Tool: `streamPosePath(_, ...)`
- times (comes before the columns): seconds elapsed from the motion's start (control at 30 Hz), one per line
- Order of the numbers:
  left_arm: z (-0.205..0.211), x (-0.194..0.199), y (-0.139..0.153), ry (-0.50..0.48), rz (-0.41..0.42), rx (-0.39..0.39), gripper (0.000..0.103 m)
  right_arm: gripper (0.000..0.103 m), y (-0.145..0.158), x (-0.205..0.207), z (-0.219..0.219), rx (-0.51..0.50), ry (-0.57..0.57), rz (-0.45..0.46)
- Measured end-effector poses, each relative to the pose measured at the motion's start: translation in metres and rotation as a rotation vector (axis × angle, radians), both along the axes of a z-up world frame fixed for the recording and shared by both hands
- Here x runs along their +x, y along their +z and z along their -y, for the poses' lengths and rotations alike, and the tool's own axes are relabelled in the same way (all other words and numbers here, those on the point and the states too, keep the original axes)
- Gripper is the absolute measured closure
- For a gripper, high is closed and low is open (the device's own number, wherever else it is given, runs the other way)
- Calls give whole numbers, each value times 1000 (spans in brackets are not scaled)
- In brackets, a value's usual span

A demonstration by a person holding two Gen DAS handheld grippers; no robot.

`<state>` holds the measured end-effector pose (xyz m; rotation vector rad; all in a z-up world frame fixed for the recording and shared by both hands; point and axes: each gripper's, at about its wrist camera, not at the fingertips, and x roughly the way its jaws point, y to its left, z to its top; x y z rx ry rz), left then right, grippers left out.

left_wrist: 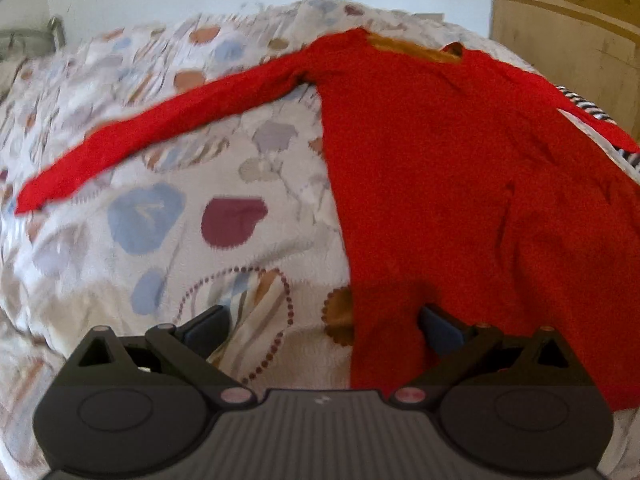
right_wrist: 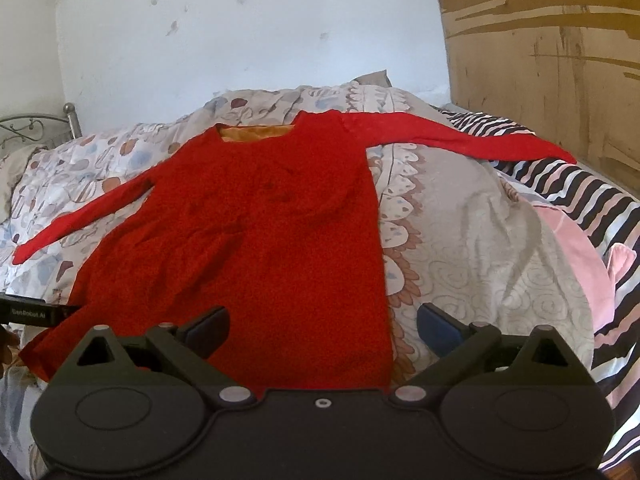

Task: Fold small clothes

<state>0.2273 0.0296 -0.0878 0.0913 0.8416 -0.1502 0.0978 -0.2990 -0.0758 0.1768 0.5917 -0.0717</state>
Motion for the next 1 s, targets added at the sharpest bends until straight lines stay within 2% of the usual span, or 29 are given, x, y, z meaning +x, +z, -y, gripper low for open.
streamPosePath(0.13, -11, 3, -6, 37, -24, -91, 0, 1, -1, 1, -2, -7, 6, -8)
streamPosePath(0.27, -15, -6, -12, 19, 36, -103, 0, 1, -3, 2, -2, -5, 7, -21)
streamPosePath(0.4, -15, -7, -3, 4, 23, -93, 0, 1, -3, 2, -1, 5, 4, -18)
streamPosePath(0.6, -16, -7, 5, -85, -11, -110, 3, 15, -1, -3, 7, 45, -21, -12)
streamPosePath(0.77, -13, -13, 10, -107, -2, -71, 25, 34, 0, -9, 9, 49, -34, -10)
streamPosePath(0.8, -14, -15, 12, -109, -1, -71, 33, 37, 0, -11, 9, 55, -32, -10)
streamPosePath(0.83, -15, -17, 14, -111, -5, -70, 42, 44, 0, -12, 8, 61, -28, -9)
streamPosePath(0.87, -15, -19, 16, -118, -14, -68, 46, 51, 1, -14, 8, 69, -27, -6)
streamPosePath(0.93, -16, -23, 20, -142, -30, -81, 64, 59, 1, -18, 8, 73, -28, 3)
streamPosePath(0.97, -16, -25, 22, -152, -47, -91, 67, 64, 2, -20, 8, 75, -29, 5)
streamPosePath(1.0, -16, -26, 23, -156, -62, -96, 77, 67, 3, -20, 9, 82, -33, 8)
